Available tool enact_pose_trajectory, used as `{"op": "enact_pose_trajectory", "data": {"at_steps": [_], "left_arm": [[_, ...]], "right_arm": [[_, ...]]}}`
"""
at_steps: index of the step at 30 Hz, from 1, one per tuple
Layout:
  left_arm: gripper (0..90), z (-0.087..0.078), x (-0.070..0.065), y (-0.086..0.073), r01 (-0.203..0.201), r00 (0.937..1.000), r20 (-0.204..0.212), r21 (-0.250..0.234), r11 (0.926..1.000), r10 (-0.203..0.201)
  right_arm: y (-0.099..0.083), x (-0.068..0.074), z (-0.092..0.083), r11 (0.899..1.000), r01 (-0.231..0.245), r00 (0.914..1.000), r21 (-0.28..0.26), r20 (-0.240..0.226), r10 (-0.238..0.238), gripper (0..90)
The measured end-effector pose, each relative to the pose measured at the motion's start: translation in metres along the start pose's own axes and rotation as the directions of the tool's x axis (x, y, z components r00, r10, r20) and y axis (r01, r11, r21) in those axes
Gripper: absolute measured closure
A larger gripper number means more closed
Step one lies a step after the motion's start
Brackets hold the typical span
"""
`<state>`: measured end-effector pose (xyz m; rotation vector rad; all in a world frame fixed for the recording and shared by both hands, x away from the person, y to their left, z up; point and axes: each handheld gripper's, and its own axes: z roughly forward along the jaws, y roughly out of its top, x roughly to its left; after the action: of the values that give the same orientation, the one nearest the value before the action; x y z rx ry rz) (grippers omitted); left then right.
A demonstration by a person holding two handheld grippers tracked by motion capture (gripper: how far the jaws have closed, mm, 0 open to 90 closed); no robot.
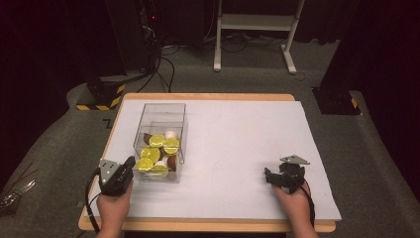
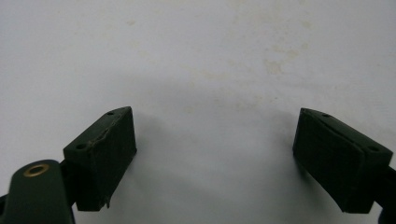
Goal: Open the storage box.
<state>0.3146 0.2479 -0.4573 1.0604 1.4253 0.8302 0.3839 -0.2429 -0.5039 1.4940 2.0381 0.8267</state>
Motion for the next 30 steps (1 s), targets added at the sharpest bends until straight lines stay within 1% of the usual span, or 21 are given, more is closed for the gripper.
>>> {"op": "enact_pose_trajectory", "data": {"at_steps": [1, 4, 5, 6, 9, 15, 17, 21, 24, 25, 27, 28, 30], "left_arm": [[87.5, -0.002, 0.0, 0.0, -0.008, 1.0, 0.0, 0.006, 0.9999, 0.008], [87.6, -0.004, 0.0, 0.0, -0.004, 1.0, -0.002, 0.005, 1.0, 0.004], [87.6, -0.006, 0.0, -0.001, -0.011, 0.9999, -0.002, 0.008, 0.9999, 0.011], [87.6, -0.007, 0.0, -0.001, -0.008, 1.0, -0.003, 0.005, 1.0, 0.008], [87.6, -0.01, 0.0, -0.001, -0.015, 0.9999, -0.003, 0.009, 0.9998, 0.015], [87.5, -0.014, -0.002, -0.004, -0.01, 0.9999, -0.009, 0.002, 0.9999, 0.01], [87.5, -0.016, -0.002, -0.004, -0.022, 0.9997, -0.009, 0.007, 0.9997, 0.022], [87.9, -0.019, -0.001, -0.004, -0.016, 0.9998, -0.011, 0.005, 0.9999, 0.016], [88.6, -0.022, 0.001, -0.004, -0.021, 0.9997, -0.011, 0.009, 0.9997, 0.021], [88.6, -0.022, 0.001, -0.004, -0.014, 0.9998, -0.01, 0.005, 0.9999, 0.014], [88.6, -0.025, 0.001, -0.004, -0.025, 0.9997, -0.007, 0.011, 0.9996, 0.025], [88.5, -0.025, 0.001, -0.004, -0.019, 0.9998, -0.007, 0.008, 0.9998, 0.019], [88.5, -0.027, 0.001, -0.005, -0.023, 0.9997, -0.005, 0.01, 0.9997, 0.023]], "right_arm": [[0.0, 0.0, 0.0, 1.0, 0.0, 1.0, 0.0, 0.0, 0.0, 13.4], [0.0, 0.0, 0.0, 1.0, 0.0, 1.0, 0.0, 0.0, 0.0, 13.4], [0.0, 0.0, 0.0, 1.0, 0.0, 1.0, 0.0, 0.0, 0.0, 13.4], [0.0, 0.0, 0.0, 1.0, 0.0, 1.0, 0.0, 0.0, 0.0, 13.4], [0.0, 0.0, 0.0, 1.0, 0.001, 1.0, 0.0, 0.001, -0.001, 13.4], [0.0, 0.0, 0.0, 1.0, 0.0, 1.0, 0.0, 0.0, 0.0, 13.4], [0.0, 0.0, 0.0, 1.0, 0.0, 1.0, 0.0, 0.0, 0.0, 13.4], [0.0, 0.0, 0.0, 1.0, 0.0, 1.0, 0.0, 0.0, 0.0, 13.4], [0.0, 0.0, 0.0, 1.0, 0.0, 1.0, 0.0, -0.001, 0.0, 13.4], [0.0, 0.0, 0.0, 1.0, 0.001, 1.0, 0.0, -0.001, -0.001, 13.4], [0.0, 0.0, 0.0, 1.0, 0.0, 1.0, 0.0, -0.001, 0.0, 13.4], [0.0, 0.0, 0.0, 1.0, 0.0, 1.0, 0.0, 0.0, 0.0, 13.4], [0.0, 0.0, 0.0, 1.0, 0.001, 1.0, -0.001, 0.0, -0.001, 13.4]]}}
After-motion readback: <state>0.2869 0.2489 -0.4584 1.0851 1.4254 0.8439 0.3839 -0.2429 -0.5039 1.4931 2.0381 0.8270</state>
